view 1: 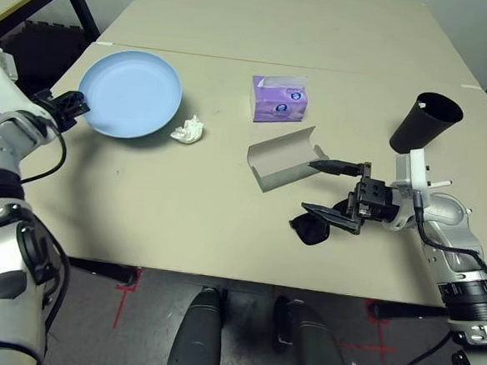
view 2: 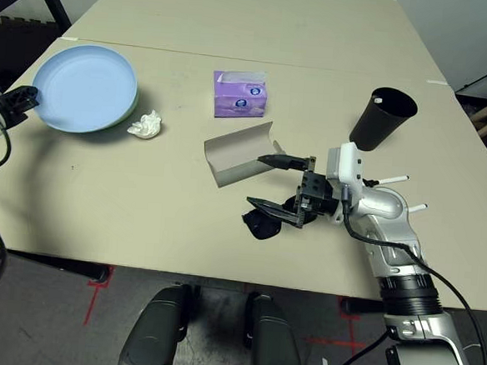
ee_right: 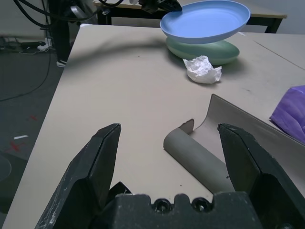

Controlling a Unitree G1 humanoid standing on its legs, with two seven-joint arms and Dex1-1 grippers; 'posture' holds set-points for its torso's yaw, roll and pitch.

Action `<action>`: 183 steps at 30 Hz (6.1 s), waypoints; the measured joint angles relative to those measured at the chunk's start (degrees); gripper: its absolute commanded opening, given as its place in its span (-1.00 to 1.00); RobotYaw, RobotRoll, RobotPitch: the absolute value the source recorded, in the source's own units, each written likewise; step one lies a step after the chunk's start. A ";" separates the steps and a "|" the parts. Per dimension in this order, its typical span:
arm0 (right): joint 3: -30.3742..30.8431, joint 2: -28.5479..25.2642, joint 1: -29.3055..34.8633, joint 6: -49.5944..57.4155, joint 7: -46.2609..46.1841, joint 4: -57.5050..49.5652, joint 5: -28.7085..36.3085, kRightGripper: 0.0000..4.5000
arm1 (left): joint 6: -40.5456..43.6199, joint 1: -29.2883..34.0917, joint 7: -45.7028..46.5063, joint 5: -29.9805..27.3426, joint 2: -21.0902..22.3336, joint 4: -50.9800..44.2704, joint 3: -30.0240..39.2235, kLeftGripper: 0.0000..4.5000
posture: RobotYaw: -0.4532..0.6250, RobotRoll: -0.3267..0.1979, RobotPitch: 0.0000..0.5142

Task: Organize and tidy the items on the table.

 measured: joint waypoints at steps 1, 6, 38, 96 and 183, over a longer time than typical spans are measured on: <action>0.00 -0.13 0.45 0.09 -0.25 -0.39 0.01 1.00 | -1.21 -0.59 0.38 0.47 -0.04 1.37 -0.07 -1.00 | 0.14 0.25 -0.36; -0.01 -0.55 1.01 0.32 -1.25 -1.85 0.20 1.00 | -4.98 -1.61 1.31 2.29 -0.10 5.29 -0.67 -1.00 | 0.13 0.25 -0.35; -1.40 -0.87 1.78 1.37 -5.01 -2.00 1.00 1.00 | -6.76 11.19 -35.10 2.94 -5.86 -22.75 -17.88 0.99 | 0.14 0.25 -0.33; -4.09 0.99 3.75 6.51 -12.10 -4.13 0.93 1.00 | -21.01 8.13 -34.77 13.13 -7.41 -10.45 -22.47 -1.00 | 0.14 0.25 -0.34; 4.96 -17.15 -5.08 23.21 -6.71 -12.94 -8.45 1.00 | -33.09 18.93 -68.67 0.24 -13.52 -30.39 -26.56 0.98 | 0.11 0.25 -0.08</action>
